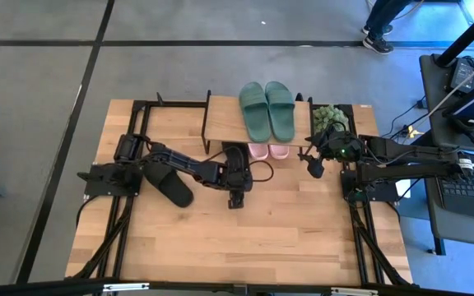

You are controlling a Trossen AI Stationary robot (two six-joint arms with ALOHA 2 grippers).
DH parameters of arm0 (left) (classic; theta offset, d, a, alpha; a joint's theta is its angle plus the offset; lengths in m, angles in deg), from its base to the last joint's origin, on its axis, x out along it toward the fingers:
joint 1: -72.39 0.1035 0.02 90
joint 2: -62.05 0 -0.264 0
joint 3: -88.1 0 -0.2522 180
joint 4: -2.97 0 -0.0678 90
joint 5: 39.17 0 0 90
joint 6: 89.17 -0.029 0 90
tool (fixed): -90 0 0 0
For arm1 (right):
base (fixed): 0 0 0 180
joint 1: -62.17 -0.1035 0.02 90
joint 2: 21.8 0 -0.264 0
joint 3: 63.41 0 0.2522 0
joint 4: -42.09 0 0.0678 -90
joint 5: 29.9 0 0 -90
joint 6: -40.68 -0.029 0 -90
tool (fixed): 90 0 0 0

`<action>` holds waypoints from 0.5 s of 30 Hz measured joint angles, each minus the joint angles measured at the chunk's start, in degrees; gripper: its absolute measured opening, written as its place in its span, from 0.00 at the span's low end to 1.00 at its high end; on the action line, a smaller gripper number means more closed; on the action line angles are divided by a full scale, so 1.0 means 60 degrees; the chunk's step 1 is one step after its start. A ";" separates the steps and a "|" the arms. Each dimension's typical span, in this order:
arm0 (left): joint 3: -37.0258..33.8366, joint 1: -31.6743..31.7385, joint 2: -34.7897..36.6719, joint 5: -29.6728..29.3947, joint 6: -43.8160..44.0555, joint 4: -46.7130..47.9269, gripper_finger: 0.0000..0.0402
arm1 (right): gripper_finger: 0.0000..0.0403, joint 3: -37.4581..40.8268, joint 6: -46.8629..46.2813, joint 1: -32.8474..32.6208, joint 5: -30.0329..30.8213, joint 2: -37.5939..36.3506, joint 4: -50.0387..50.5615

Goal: Pick and place slides into the shelf
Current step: Put the right black slide under the shelf

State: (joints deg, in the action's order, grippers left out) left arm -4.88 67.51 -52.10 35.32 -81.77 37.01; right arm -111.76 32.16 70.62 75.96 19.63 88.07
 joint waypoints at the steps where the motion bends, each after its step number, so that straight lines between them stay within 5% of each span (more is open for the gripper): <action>1: 0.0000 0.0063 0.0000 -0.0016 -0.0076 0.0018 0.49 | 0.79 0.0000 -0.0002 0.0000 0.0000 0.0000 -0.0011; 15: 0.0000 0.1089 0.0000 -0.0032 -0.0607 0.0301 0.49 | 0.79 0.0000 -0.0004 0.0002 0.0000 0.0000 -0.0024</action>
State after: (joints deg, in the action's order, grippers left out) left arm -4.88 74.04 -52.10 35.13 -85.41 38.82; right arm -111.76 32.14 70.63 75.96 19.63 87.93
